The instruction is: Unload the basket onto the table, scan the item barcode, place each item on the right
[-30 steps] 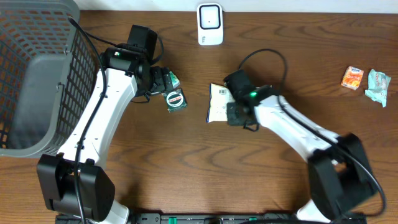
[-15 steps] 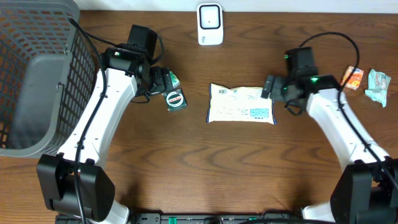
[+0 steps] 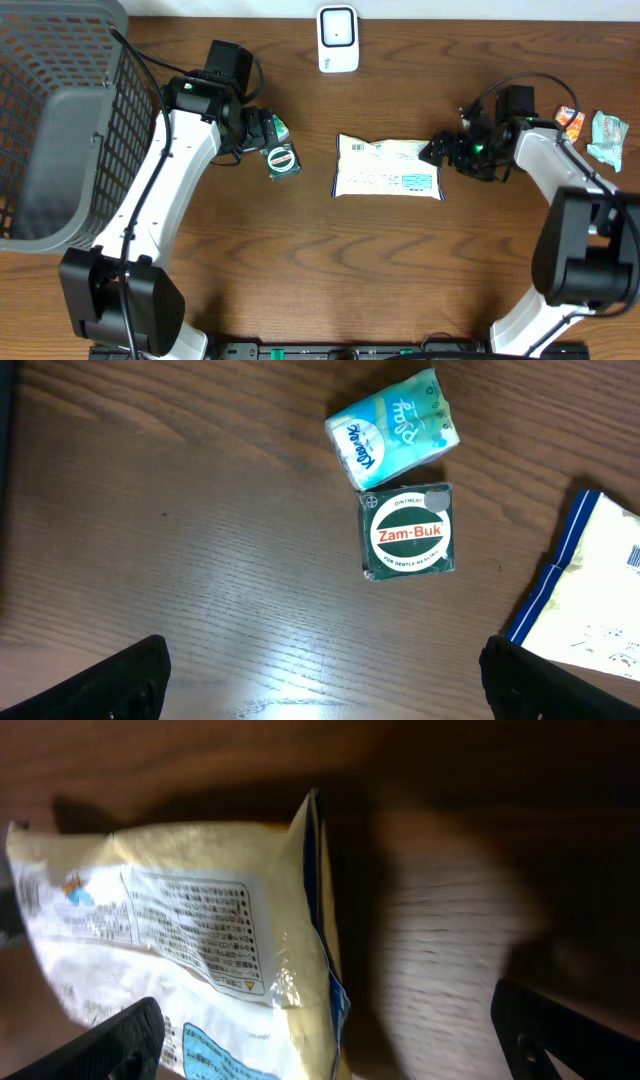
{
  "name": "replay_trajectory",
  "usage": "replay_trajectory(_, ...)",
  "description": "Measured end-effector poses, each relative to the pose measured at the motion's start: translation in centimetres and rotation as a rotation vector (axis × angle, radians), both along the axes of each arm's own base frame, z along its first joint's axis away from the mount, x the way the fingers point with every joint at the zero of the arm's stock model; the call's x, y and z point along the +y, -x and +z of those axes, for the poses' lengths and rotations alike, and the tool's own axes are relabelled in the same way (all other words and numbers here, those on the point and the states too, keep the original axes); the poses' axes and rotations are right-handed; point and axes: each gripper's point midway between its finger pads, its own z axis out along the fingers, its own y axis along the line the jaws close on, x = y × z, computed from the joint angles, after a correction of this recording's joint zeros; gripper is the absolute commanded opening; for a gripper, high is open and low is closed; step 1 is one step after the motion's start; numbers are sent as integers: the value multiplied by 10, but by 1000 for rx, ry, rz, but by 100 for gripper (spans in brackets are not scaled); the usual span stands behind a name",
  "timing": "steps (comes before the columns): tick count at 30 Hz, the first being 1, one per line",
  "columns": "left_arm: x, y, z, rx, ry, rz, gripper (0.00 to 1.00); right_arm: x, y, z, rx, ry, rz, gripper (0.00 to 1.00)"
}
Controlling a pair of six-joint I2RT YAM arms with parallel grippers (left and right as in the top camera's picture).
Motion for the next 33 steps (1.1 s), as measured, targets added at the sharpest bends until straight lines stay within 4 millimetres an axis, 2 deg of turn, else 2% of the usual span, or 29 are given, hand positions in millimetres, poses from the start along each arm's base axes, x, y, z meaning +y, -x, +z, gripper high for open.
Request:
replay_trajectory(2,0,0,0,0,0,0,98,6,2,-5,10,-54,24,96)
replay_trajectory(4,0,0,0,0,0,0,98,10,0,-4,-5,-83,47,82)
replay_trajectory(6,0,0,0,0,0,0,98,14,1,-7,5,-116,56,74)
replay_trajectory(9,0,0,0,0,0,0,98,26,1,-10,14,-174,84,69)
replay_trajectory(12,0,0,0,0,0,0,97,40,3,-13,18,-208,122,52)
replay_trajectory(13,0,0,0,0,0,0,98,47,4,-15,18,-218,142,42)
replay_trajectory(14,0,0,0,0,0,0,98,51,5,-16,22,-224,151,26)
replay_trajectory(15,0,0,0,0,0,0,98,56,6,-19,26,-228,162,3)
replay_trajectory(18,0,0,0,0,0,0,98,65,9,-24,41,-246,179,1)
replay_trajectory(27,0,0,0,0,0,0,98,69,4,-15,21,-287,168,1)
replay_trajectory(30,0,0,0,0,0,0,98,71,-8,5,-74,-318,191,1)
replay_trajectory(31,0,0,0,0,0,0,98,72,-13,18,-121,-326,203,1)
replay_trajectory(32,0,0,0,0,0,0,98,72,-20,43,-208,-336,222,1)
replay_trajectory(33,0,0,0,0,0,0,98,73,-23,56,-249,-340,232,1)
